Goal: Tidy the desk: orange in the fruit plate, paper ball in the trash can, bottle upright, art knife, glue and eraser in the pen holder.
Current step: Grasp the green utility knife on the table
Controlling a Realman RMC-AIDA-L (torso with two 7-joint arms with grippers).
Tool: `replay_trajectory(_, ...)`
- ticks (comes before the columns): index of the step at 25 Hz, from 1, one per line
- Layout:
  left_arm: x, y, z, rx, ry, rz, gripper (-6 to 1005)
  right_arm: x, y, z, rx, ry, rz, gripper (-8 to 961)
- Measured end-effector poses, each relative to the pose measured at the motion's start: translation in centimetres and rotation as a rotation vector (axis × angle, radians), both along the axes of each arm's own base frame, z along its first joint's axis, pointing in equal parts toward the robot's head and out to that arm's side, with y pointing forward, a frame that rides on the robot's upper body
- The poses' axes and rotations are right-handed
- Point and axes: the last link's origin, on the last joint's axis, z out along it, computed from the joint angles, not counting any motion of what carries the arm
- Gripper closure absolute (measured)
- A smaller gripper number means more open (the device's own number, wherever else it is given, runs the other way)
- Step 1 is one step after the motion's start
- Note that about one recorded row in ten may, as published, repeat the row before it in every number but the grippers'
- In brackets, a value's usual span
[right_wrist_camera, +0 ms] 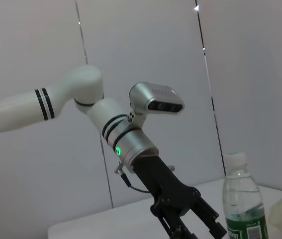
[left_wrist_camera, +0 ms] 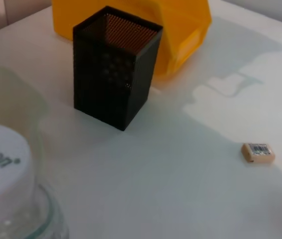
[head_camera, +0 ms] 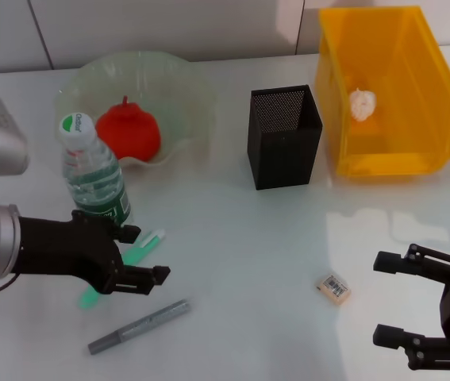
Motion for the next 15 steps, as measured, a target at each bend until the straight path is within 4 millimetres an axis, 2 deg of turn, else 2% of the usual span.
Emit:
replay_trajectory(1, 0.7, 0.4, 0.0, 0.01, 0.034, 0.033, 214, 0.1, 0.0, -0.1, 0.002, -0.003, -0.007, 119)
replay_trajectory(6, 1.8, 1.0, -0.9, 0.008, 0.149, 0.068, 214, 0.4, 0.1, -0.5, -0.014, -0.02, -0.025, 119)
replay_trajectory(11, 1.8, 1.2, -1.4, 0.01, 0.267, 0.118, 214, 0.4, 0.3, -0.9, -0.027, -0.02, -0.031, 119)
replay_trajectory(15, 2.1, 1.0, -1.3, -0.015, 0.283, 0.15, 214, 0.4, 0.4, -1.0, -0.028, -0.024, -0.032, 119)
